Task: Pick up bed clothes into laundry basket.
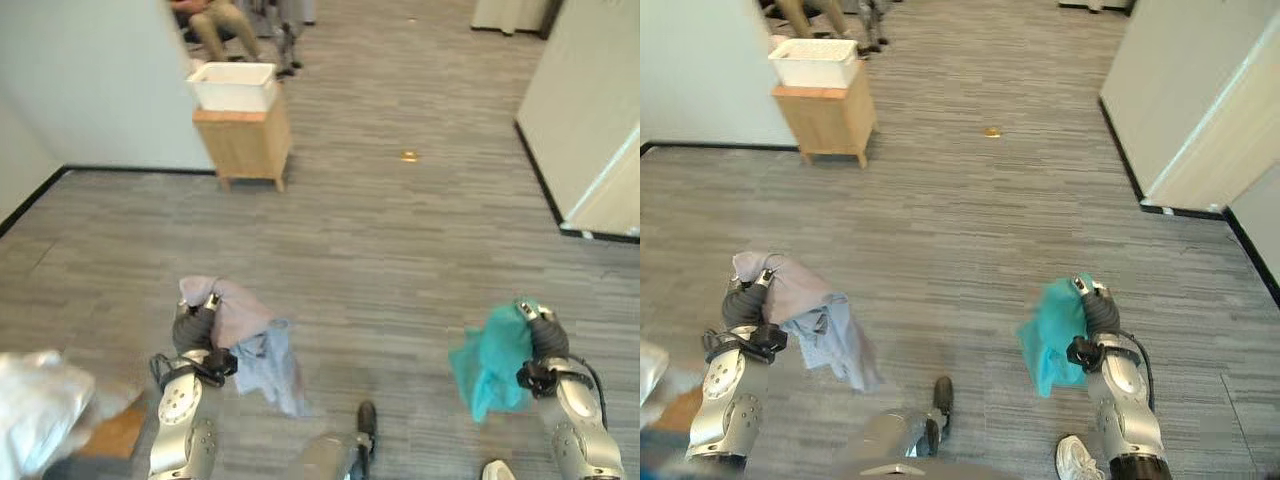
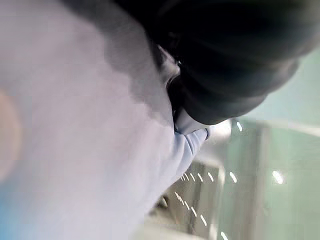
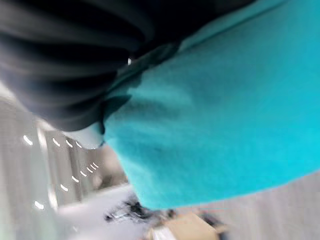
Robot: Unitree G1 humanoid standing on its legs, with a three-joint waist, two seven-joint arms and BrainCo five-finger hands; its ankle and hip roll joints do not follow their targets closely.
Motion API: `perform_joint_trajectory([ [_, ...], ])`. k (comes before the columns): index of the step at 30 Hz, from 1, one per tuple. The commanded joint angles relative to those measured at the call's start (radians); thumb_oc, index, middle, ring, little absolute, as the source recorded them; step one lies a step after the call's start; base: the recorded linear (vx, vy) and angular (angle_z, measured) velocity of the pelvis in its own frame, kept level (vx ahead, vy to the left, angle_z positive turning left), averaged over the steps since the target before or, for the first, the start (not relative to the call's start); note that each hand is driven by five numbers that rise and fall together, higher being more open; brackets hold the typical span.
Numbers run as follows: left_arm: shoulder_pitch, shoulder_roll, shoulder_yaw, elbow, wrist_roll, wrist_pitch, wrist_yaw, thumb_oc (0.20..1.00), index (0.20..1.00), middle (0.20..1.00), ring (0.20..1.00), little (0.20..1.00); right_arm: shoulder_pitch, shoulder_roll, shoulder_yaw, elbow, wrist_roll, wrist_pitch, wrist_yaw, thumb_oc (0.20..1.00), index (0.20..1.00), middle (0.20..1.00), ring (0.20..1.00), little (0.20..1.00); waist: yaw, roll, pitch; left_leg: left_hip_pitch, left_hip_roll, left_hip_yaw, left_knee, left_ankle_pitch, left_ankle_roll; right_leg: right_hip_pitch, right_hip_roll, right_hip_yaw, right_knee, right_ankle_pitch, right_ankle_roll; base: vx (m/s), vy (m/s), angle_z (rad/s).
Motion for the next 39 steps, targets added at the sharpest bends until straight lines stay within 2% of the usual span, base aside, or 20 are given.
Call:
perform_joint_trajectory([
  [1,-0.036,0.068,-0.007,-0.089,0.018,-0.064,-0.009,0.2,0.2,0.2,0.2,0.2,-0.127,0.034,-0.028,-0.025,-0.002,-0.075,0.028,0.2,0.2,0.2,0.2,0.2,0.058,0.044,0.006,0.068,0.173,-0.098,-0.119,0.078,-0.113,-0.123,-0.16,0.029,0.013,0.462,0.056,0.47,0.334,-0.17],
  [3,-0.054,0.075,-0.032,-0.092,0.016,-0.056,-0.022,0.2,0.2,0.2,0.2,0.2,-0.123,0.029,-0.007,-0.02,-0.04,-0.057,0.042,0.2,0.2,0.2,0.2,0.2,0.01,0.067,0.024,0.182,0.17,-0.127,-0.164,0.042,-0.097,-0.241,-0.173,-0.011,0.069,0.43,0.04,0.66,0.289,0.46],
  [4,-0.062,0.087,-0.053,-0.1,0.032,-0.049,-0.044,0.2,0.2,0.2,0.2,0.2,-0.118,0.025,-0.006,-0.019,-0.039,-0.048,0.052,0.2,0.2,0.2,0.2,0.2,-0.028,0.074,0.035,0.263,0.164,-0.169,-0.206,0.02,-0.1,-0.329,-0.159,-0.025,-0.003,0.362,0.022,0.82,0.015,1.25],
  [5,-0.082,0.089,-0.098,-0.11,0.018,-0.042,-0.061,0.2,0.2,0.2,0.2,0.2,-0.114,0.024,-0.013,-0.023,-0.029,-0.051,0.05,0.2,0.2,0.2,0.2,0.2,-0.06,0.071,0.038,0.303,0.157,-0.222,-0.226,0.009,-0.114,-0.376,-0.107,0.013,-0.153,0.359,0.016,0.65,-0.045,1.32],
  [6,-0.083,0.09,-0.099,-0.109,0.017,-0.042,-0.061,0.2,0.2,0.2,0.2,0.2,-0.114,0.024,-0.014,-0.023,-0.029,-0.051,0.05,0.2,0.2,0.2,0.2,0.2,-0.062,0.073,0.039,0.307,0.158,-0.226,-0.228,0.007,-0.115,-0.371,-0.106,0.009,-0.155,0.356,0.016,0.52,-0.15,1.14],
  [7,-0.098,0.097,-0.13,-0.12,0.022,-0.038,-0.082,0.2,0.2,0.2,0.2,0.2,-0.109,0.026,-0.019,-0.033,-0.019,-0.061,0.043,0.2,0.2,0.2,0.2,0.2,-0.089,0.06,0.041,0.321,0.137,-0.283,-0.226,-0.011,-0.123,-0.381,-0.05,0.107,-0.304,0.351,0.012,0.5,-0.15,1.29],
  [8,-0.123,0.097,-0.172,-0.115,0.013,-0.039,-0.105,0.2,0.2,0.2,0.2,0.2,-0.083,0.022,-0.043,-0.049,-0.016,-0.06,0.043,0.2,0.2,0.2,0.2,0.2,-0.124,0.04,0.037,0.343,0.114,-0.386,-0.233,-0.029,-0.131,-0.371,0.011,0.301,-0.459,0.361,0.041,0.52,-0.14,1.47],
  [9,-0.123,0.098,-0.173,-0.114,0.013,-0.039,-0.105,0.2,0.2,0.2,0.2,0.2,-0.083,0.022,-0.043,-0.049,-0.016,-0.059,0.043,0.2,0.2,0.2,0.2,0.2,-0.124,0.043,0.034,0.347,0.116,-0.387,-0.236,-0.036,-0.129,-0.367,0.013,0.299,-0.461,0.354,0.041,0.55,-0.137,1.84],
  [10,-0.146,0.084,-0.221,-0.109,-0.01,-0.046,-0.121,0.2,0.2,0.2,0.2,0.2,-0.064,0.014,-0.052,-0.072,-0.015,-0.065,0.046,0.2,0.2,0.2,0.2,0.2,-0.146,0.03,0.022,0.35,0.098,-0.491,-0.236,-0.047,-0.123,-0.376,0.059,0.479,-0.494,0.383,0.06,0.27,-0.064,2.16],
  [13,-0.086,0.079,-0.204,-0.177,-0.019,-0.047,-0.156,0.2,0.2,0.2,0.2,0.2,-0.051,0.001,-0.062,-0.092,-0.007,-0.055,0.078,0.2,0.2,0.2,0.2,0.2,-0.117,0.018,0.011,0.337,0.097,-0.536,-0.222,-0.043,-0.136,-0.321,0.011,0.384,-0.541,0.366,0.042,0.24,-0.164,2.04],
  [16,-0.042,0.069,-0.182,-0.199,-0.048,-0.05,-0.162,0.2,0.2,0.2,0.2,0.2,-0.063,-0.008,-0.061,-0.078,0.003,-0.066,0.079,0.2,0.2,0.2,0.2,0.2,-0.096,0.021,0.003,0.33,0.099,-0.578,-0.217,-0.034,-0.145,-0.295,0.023,0.379,-0.568,0.355,0.023,0.11,-0.097,0.75],
  [18,-0.013,0.065,-0.155,-0.215,-0.044,-0.046,-0.142,0.2,0.2,0.2,0.2,0.2,-0.068,-0.018,-0.065,-0.079,0.002,-0.069,0.072,0.2,0.2,0.2,0.2,0.2,-0.078,0.02,0.001,0.297,0.094,-0.613,-0.17,-0.035,-0.16,-0.278,0.009,0.315,-0.57,0.332,0.013,0.05,-0.156,0.42],
  [19,0.0,0.06,-0.14,-0.192,-0.03,-0.049,-0.112,0.2,0.2,0.2,0.2,0.2,-0.049,-0.028,-0.101,-0.09,0.006,-0.067,0.064,0.2,0.2,0.2,0.2,0.2,-0.076,0.013,0.026,0.254,0.089,-0.574,-0.102,-0.037,-0.19,-0.254,-0.019,0.241,-0.575,0.328,0.003,0.0,-0.149,0.85],
  [20,0.006,0.063,-0.128,-0.183,0.001,-0.043,-0.098,0.2,0.2,0.2,0.2,0.2,-0.041,-0.034,-0.123,-0.096,0.007,-0.067,0.055,0.2,0.2,0.2,0.2,0.2,-0.083,0.008,0.034,0.219,0.093,-0.5,-0.071,-0.037,-0.189,-0.242,-0.043,0.191,-0.585,0.33,0.003,-0.02,-0.101,1.17],
  [21,0.006,0.063,-0.127,-0.183,0.001,-0.042,-0.098,0.2,0.2,0.2,0.2,0.2,-0.042,-0.034,-0.123,-0.096,0.007,-0.067,0.055,0.2,0.2,0.2,0.2,0.2,-0.086,0.006,0.031,0.213,0.09,-0.501,-0.071,-0.034,-0.189,-0.246,-0.045,0.19,-0.587,0.333,0.004,-0.02,-0.069,1.73],
  [22,0.025,0.055,-0.092,-0.144,0.063,-0.022,-0.048,0.2,0.2,0.2,0.2,0.2,-0.021,-0.037,-0.163,-0.11,-0.007,-0.064,0.036,0.2,0.2,0.2,0.2,0.2,-0.112,0.007,0.037,0.197,0.14,-0.273,-0.048,-0.066,-0.177,-0.214,-0.07,0.098,-0.611,0.327,0.004,0.01,-0.044,1.78],
  [28,0.138,0.046,-0.017,-0.117,0.147,0.037,0.0,0.2,0.2,0.2,0.2,0.2,0.006,0.001,-0.132,-0.081,-0.027,-0.023,0.025,0.2,0.2,0.2,0.2,0.2,-0.092,0.031,0.018,0.239,0.13,-0.322,-0.153,-0.059,-0.161,-0.187,-0.031,0.094,-0.662,0.316,-0.014,0.03,0.0,0.7],
  [34,0.183,0.042,0.041,-0.122,0.173,0.034,0.002,0.2,0.2,0.2,0.2,0.2,0.009,0.004,-0.094,-0.082,-0.026,0.002,0.068,0.2,0.2,0.2,0.2,0.2,-0.069,0.034,0.023,0.276,0.136,-0.315,-0.193,-0.04,-0.159,-0.175,-0.025,0.096,-0.664,0.308,-0.019,-0.01,0.022,-0.25],
  [35,0.073,0.032,0.099,-0.142,0.097,-0.007,0.058,0.2,0.2,0.2,0.2,0.2,-0.017,-0.035,-0.178,-0.019,-0.04,-0.032,-0.012,0.2,0.2,0.2,0.2,0.2,-0.081,0.08,0.027,0.282,0.219,-0.171,-0.228,0.016,-0.245,-0.135,-0.063,-0.135,-0.65,0.248,-0.021,0.0,0.0,0.0],
  [39,0.081,0.032,0.094,-0.144,0.111,-0.008,0.05,0.2,0.2,0.2,0.2,0.2,-0.026,-0.047,-0.165,-0.008,-0.056,-0.023,-0.008,0.2,0.2,0.2,0.2,0.2,-0.074,0.079,0.022,0.284,0.215,-0.18,-0.21,-0.002,-0.239,-0.125,-0.065,-0.13,-0.663,0.258,-0.022,-0.01,0.025,-0.04],
])
